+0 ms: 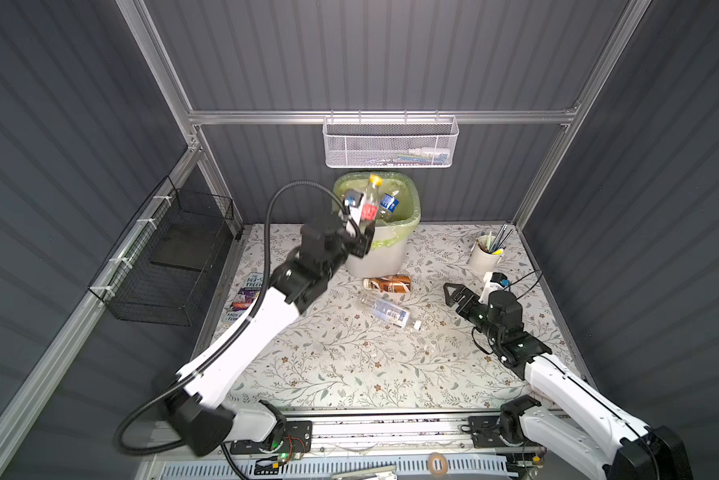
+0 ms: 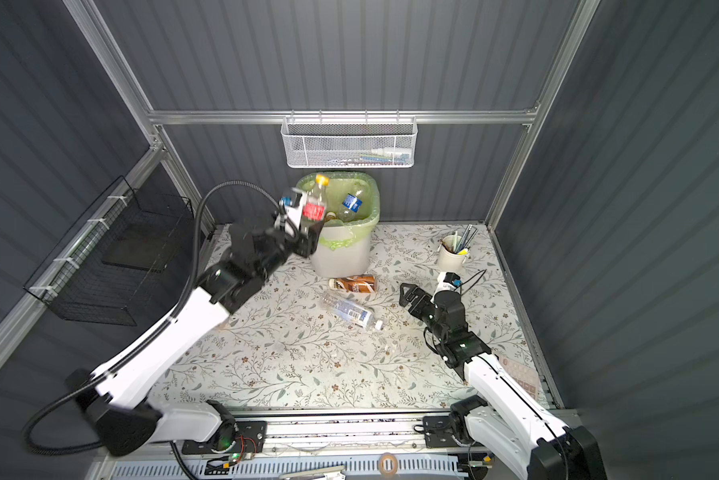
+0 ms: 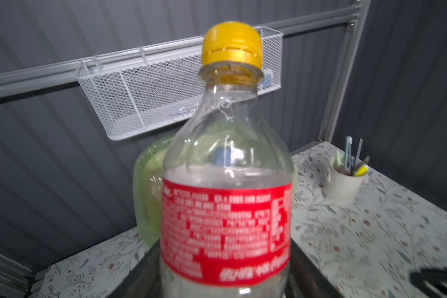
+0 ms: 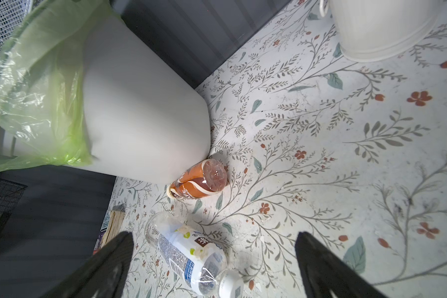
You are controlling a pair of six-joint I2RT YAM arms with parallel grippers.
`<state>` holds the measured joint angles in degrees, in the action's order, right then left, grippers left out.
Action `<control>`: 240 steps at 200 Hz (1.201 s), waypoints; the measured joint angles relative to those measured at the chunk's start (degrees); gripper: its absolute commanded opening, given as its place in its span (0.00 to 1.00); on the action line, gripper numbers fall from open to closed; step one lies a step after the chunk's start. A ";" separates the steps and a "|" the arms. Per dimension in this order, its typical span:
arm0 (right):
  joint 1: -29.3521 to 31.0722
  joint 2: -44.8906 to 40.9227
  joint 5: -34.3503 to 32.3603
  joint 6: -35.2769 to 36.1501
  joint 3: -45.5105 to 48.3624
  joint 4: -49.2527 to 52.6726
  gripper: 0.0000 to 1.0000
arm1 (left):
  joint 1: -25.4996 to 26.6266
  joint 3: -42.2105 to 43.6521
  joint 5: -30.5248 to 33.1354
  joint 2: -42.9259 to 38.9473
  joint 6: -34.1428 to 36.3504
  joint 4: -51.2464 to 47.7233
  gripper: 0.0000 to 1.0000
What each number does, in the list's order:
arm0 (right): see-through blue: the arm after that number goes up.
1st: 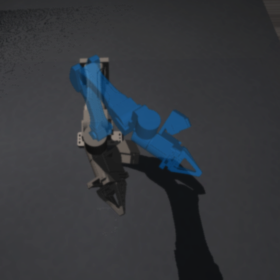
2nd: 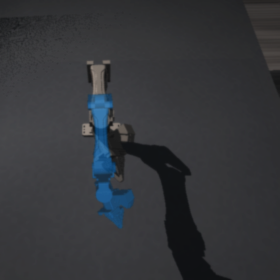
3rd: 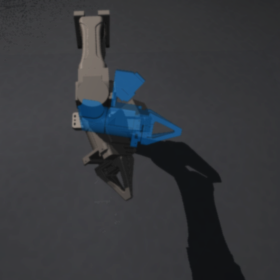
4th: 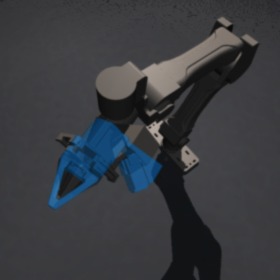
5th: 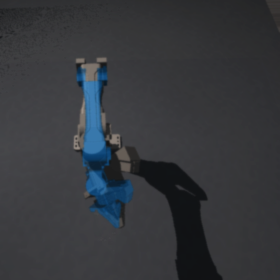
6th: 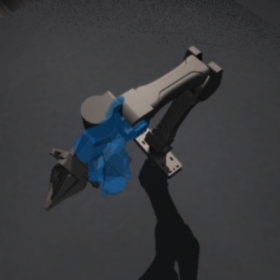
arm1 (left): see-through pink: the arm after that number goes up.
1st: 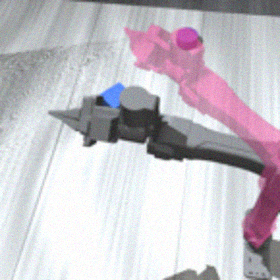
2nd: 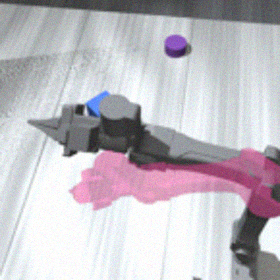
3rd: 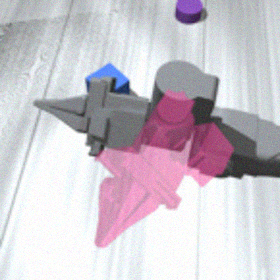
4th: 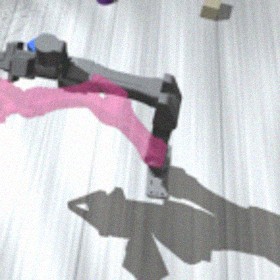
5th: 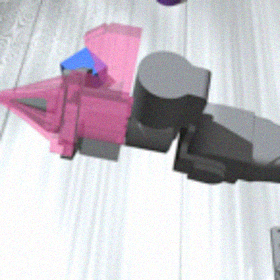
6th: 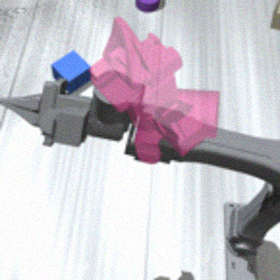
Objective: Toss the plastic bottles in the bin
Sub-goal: 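Lift the red-label bottle with the left gripper and release it over the bin, then withdraw the left arm while the right gripper reaches to the white-label bottle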
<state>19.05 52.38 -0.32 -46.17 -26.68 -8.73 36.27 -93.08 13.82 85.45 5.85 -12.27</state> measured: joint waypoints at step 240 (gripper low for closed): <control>9.05 18.78 3.48 21.27 -17.40 14.99 0.99 | -2.93 32.76 10.60 -20.70 -16.31 -2.75 1.00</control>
<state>28.10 71.16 3.16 -24.91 -44.07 6.26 33.34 -60.31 24.43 64.75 -10.46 -15.03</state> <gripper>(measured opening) 0.991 0.997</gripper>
